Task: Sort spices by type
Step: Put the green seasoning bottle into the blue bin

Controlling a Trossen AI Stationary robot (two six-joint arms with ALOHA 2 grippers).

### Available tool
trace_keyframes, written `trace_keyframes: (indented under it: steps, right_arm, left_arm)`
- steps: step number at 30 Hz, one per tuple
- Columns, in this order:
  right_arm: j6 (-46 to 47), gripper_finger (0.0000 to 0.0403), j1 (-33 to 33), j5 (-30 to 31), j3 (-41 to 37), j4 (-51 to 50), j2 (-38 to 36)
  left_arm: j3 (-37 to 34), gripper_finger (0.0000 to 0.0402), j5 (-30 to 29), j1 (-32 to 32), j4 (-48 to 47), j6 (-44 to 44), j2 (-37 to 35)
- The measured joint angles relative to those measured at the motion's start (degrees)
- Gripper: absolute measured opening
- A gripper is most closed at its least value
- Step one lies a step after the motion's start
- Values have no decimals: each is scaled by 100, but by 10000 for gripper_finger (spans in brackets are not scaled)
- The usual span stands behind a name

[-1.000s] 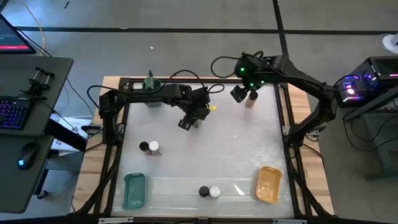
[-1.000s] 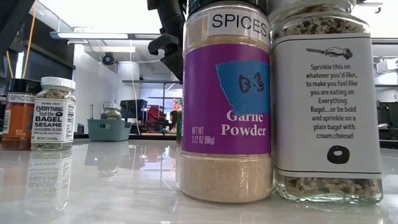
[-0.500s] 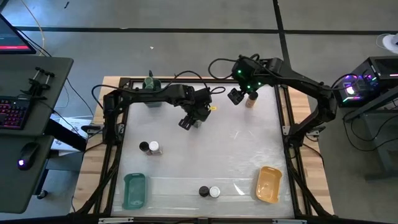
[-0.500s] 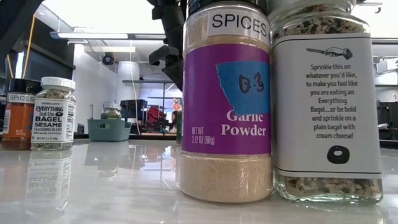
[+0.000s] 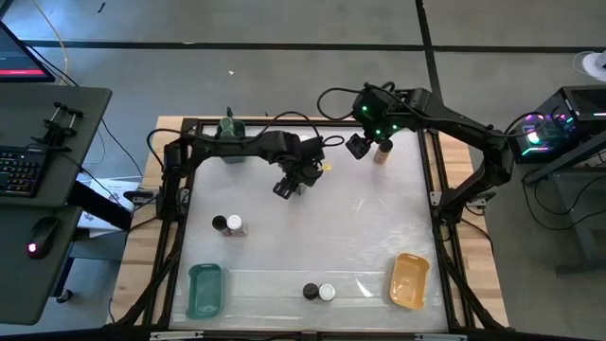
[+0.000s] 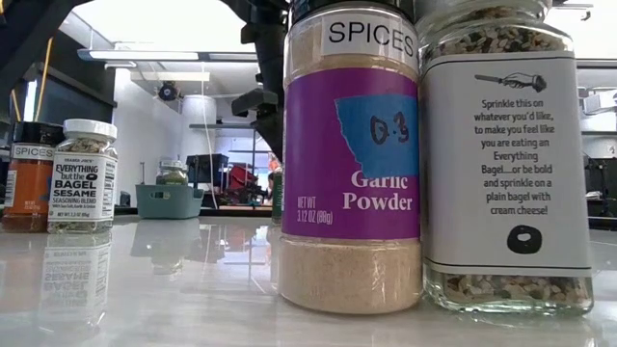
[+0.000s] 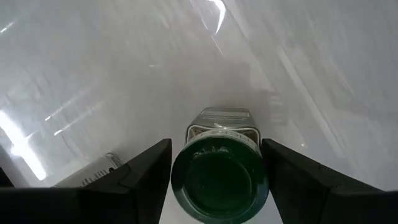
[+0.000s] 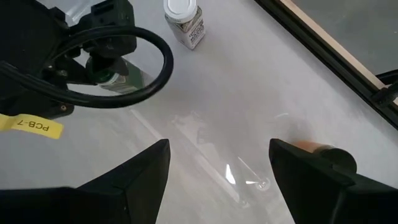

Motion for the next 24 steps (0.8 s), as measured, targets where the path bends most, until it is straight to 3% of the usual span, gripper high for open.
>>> trace_keyframes:
  steps: [9, 14, 24]
  right_arm:
    - [-6, 271, 1, -14, 2, 4, 0]
    - [-31, 271, 1, -15, 2, 13, 0]
    - [-42, 271, 1, -18, 4, 66, -1]
  left_arm:
    - [0, 233, 240, 219, -75, -206, 0]
    - [-106, 231, 538, 266, -40, 197, 36]
    - [-550, 229, 389, 179, 488, 538, 44]
